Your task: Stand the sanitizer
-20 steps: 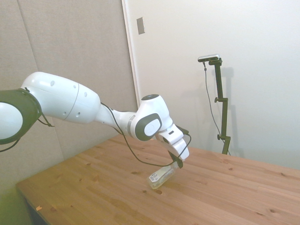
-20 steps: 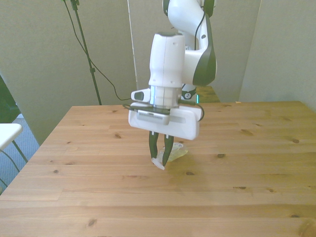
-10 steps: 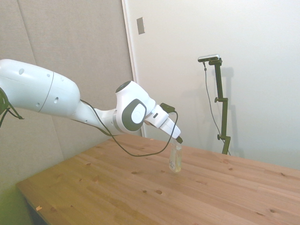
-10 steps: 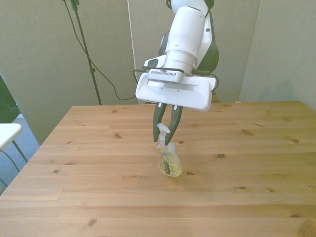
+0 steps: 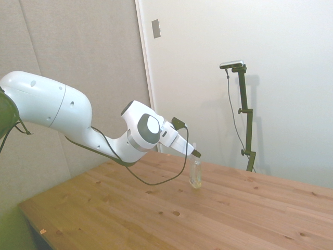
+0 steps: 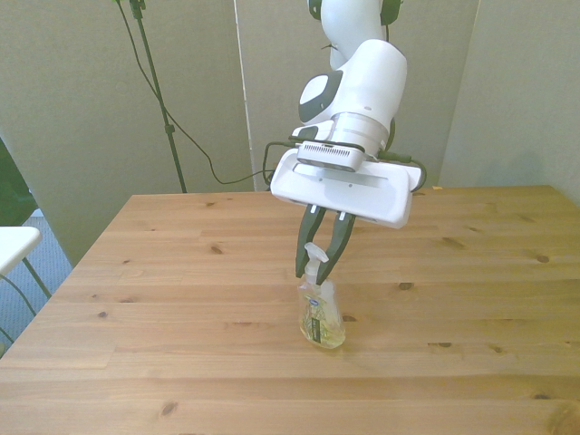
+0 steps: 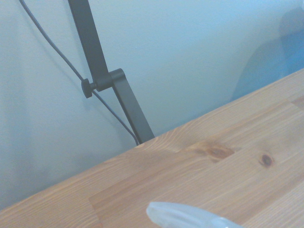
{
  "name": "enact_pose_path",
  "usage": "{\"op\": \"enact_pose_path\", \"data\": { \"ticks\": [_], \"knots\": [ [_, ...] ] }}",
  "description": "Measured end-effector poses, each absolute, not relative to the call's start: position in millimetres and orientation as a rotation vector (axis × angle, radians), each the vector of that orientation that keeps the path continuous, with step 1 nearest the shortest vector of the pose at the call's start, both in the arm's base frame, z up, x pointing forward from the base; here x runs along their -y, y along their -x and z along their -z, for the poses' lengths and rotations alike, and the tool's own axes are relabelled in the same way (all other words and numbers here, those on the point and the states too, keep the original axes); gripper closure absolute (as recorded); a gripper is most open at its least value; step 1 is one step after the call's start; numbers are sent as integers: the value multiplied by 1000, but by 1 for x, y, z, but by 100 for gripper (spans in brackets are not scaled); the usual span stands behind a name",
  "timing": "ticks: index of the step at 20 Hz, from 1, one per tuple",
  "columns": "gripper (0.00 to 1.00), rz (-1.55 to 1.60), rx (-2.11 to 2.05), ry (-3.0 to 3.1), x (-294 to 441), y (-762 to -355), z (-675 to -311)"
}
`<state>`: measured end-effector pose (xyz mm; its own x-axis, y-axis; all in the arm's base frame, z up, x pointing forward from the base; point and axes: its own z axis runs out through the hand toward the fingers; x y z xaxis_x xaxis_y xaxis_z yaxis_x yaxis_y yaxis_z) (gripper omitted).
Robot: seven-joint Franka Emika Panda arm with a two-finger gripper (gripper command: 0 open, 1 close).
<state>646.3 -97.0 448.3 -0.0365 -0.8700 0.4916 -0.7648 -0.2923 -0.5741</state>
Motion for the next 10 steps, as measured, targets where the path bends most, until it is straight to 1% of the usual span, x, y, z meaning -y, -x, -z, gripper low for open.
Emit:
{"op": "enact_pose_path", "data": {
  "ticks": [3,4,10],
  "knots": [
    [100,1244,-1794,2090,95,-648,-440],
    [0,1245,-1794,2090,94,-648,-439],
    [0,1240,-1799,2084,94,-648,-439]
  ]
}}
